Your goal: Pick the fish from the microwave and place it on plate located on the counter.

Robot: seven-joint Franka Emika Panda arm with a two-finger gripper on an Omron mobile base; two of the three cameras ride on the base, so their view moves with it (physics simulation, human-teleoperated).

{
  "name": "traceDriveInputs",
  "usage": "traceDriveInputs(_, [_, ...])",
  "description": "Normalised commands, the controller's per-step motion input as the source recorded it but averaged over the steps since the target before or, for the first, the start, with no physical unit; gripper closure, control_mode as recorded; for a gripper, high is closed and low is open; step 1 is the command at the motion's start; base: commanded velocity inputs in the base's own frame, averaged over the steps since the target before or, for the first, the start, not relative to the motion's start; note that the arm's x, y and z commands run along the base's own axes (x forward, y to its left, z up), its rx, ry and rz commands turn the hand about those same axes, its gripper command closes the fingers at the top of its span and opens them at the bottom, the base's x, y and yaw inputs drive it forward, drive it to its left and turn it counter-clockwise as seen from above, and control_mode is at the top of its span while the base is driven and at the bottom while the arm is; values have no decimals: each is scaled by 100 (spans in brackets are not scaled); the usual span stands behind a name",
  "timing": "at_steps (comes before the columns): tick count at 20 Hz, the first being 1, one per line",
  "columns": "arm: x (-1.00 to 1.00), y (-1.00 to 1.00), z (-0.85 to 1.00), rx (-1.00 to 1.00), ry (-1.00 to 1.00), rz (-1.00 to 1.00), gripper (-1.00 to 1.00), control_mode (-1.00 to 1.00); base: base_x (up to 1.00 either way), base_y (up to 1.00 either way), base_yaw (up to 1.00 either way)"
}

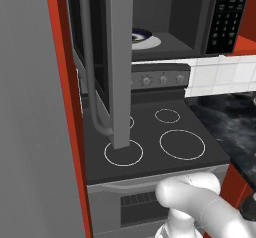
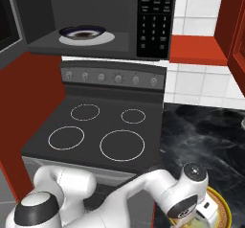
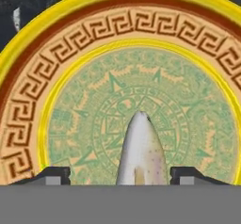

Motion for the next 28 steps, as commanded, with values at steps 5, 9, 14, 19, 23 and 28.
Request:
traceDriveInputs(5, [55,-11,29,6,0,-4,-100,-100,0,0,0])
traceDriveInputs(9, [12,-3,86,2,0,-4,-100,-100,0,0,0])
traceDriveInputs(14, [-3,3,90,0,2,-9,-100,-100,0,0,0])
traceDriveInputs(19, [-3,91,55,-2,0,0,-100,-100,0,0,0])
traceDriveInputs(23, [0,100,42,-1,0,6,-100,-100,0,0,0])
traceDriveInputs(28, [0,100,39,-10,1,2,-100,-100,0,0,0])
